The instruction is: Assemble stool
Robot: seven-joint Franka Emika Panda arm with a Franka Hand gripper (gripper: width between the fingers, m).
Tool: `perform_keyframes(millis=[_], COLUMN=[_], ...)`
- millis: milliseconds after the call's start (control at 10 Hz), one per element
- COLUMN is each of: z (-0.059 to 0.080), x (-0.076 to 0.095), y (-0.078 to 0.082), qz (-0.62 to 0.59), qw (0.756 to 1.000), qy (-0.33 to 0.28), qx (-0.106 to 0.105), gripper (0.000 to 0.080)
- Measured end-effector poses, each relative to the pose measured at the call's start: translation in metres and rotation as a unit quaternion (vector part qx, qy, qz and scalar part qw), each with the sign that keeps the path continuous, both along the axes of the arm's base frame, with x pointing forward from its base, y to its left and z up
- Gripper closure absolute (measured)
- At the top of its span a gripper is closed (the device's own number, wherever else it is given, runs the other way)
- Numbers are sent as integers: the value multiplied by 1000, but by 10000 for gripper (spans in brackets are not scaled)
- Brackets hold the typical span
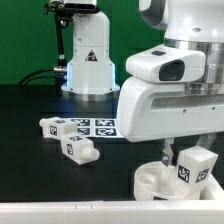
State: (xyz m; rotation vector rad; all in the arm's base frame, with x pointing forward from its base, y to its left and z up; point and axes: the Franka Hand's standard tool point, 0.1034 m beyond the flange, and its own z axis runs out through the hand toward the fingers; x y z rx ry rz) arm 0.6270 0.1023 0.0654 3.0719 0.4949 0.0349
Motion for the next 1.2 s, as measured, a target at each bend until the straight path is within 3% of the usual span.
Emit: perform_keyframes(millis=[500,600,700,1200], z=[0,1,3,1], x=[2,2,5,14], y=[1,2,5,13], qz=[29,54,99,145], qw=[999,998,995,989], qy=[7,7,7,12], qx=[-12,-16,-23,-23], gripper=[465,292,180,150])
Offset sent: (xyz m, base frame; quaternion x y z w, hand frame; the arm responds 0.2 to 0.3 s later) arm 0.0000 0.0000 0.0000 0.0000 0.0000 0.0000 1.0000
